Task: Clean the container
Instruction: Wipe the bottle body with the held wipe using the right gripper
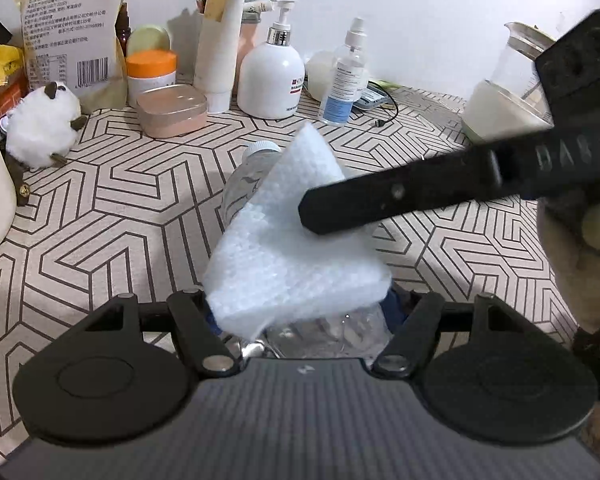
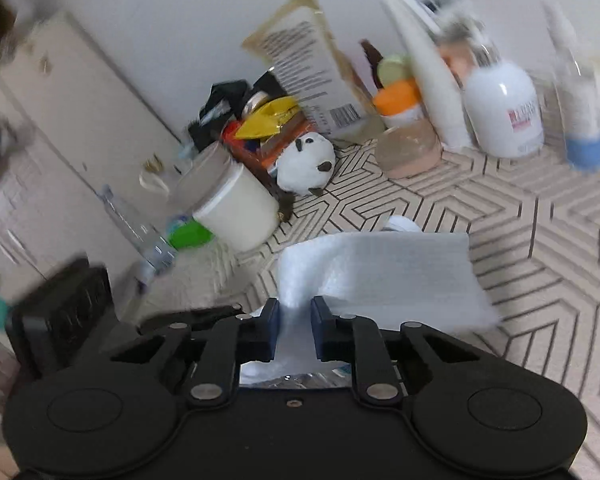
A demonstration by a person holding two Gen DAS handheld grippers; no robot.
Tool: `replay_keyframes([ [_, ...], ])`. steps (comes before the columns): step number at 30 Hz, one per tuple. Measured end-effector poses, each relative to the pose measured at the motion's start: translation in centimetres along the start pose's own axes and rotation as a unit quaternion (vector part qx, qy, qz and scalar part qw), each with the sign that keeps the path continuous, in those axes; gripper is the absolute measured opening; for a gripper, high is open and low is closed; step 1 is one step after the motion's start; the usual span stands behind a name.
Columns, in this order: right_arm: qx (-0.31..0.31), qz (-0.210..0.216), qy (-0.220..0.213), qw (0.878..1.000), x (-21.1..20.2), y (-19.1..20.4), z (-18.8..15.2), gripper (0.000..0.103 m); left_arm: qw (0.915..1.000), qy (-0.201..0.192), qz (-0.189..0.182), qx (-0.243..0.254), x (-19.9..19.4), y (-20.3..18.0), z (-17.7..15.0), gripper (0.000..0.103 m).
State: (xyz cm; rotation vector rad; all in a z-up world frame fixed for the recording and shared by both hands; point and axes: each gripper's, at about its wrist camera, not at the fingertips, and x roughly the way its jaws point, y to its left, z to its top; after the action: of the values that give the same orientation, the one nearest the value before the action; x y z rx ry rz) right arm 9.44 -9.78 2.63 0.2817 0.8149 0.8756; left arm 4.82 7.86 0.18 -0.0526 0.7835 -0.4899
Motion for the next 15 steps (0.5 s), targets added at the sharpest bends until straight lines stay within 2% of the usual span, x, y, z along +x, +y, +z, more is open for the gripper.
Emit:
replay_keyframes([
  [3,-0.029,-0.019,0.002,0.999,0.1,0.9,-0.1,0.020,0.9999,0.006,-0.007,-0.008,-0.2,0.2,0.1,0.069],
  [7,-0.027,-0.055,0.006,0.998,0.1,-0.1,0.1,0.020,0.9998,0.011,-0.008,-0.016,-0.3,0.4,0.1,0.069],
  [15,0.055,0.017,0.003,0.998,-0.6,-4.2,0.0,0.016,0.9999,0.008,-0.001,-0.010,-0.2,0.3,-0.1,0.069],
])
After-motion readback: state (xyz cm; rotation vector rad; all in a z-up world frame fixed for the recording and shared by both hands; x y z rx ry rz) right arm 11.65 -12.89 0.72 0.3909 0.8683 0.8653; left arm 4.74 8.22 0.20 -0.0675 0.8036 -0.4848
